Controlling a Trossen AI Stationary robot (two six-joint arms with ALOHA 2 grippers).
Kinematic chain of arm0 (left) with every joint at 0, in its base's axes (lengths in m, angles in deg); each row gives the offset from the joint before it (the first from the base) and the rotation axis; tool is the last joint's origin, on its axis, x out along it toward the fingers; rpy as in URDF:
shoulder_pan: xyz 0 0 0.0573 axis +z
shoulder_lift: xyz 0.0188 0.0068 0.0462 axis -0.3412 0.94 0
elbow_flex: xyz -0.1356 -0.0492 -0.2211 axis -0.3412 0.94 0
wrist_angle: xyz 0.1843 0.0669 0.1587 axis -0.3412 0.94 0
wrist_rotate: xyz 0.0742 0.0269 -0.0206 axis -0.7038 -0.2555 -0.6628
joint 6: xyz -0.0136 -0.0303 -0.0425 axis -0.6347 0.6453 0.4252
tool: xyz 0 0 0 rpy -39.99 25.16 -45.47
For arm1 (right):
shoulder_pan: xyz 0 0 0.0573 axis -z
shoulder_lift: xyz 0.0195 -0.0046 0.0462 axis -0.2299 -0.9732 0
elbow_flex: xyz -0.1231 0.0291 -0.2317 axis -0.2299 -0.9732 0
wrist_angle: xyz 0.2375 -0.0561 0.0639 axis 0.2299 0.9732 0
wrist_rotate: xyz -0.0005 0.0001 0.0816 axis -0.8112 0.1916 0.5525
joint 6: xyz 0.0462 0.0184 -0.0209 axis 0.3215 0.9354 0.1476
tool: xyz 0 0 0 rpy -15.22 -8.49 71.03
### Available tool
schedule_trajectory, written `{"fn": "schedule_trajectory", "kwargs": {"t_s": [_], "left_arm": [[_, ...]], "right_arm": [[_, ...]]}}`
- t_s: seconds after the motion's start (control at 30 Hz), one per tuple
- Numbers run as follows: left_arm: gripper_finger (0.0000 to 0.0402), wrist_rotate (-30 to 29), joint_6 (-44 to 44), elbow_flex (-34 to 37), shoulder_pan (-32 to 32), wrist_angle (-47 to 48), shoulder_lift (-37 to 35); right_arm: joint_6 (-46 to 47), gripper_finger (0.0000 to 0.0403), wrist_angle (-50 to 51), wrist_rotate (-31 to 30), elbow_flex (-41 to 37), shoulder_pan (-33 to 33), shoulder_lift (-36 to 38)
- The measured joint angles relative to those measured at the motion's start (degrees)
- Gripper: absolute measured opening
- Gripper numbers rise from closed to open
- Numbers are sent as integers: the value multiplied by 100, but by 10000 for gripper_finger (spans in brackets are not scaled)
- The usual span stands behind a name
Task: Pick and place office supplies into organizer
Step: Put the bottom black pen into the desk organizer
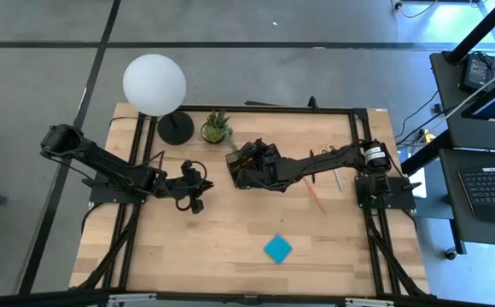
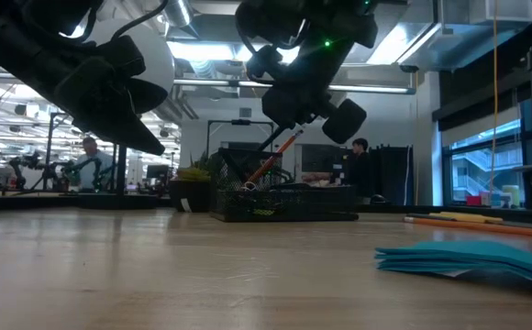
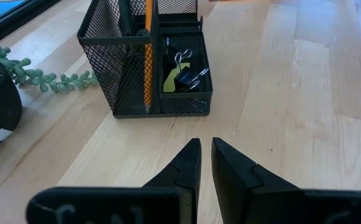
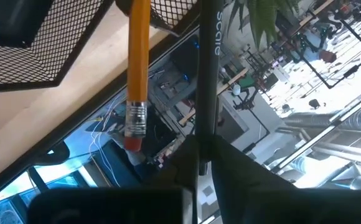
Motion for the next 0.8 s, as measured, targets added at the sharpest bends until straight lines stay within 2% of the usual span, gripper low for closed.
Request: {"fn": "schedule_trajectory", "kwargs": {"t_s": [0.13,0.37,0.8], "left_arm": [[31,1,0,0,1,4,0],[31,0,0,0,2,7,0],[31,0,0,0,1,11,0]], "right_arm": [[-1,34,4,45,0,-1,0],[1,35,6,463,0,-2,0],[13,41,15,474,0,-4,0]]}}
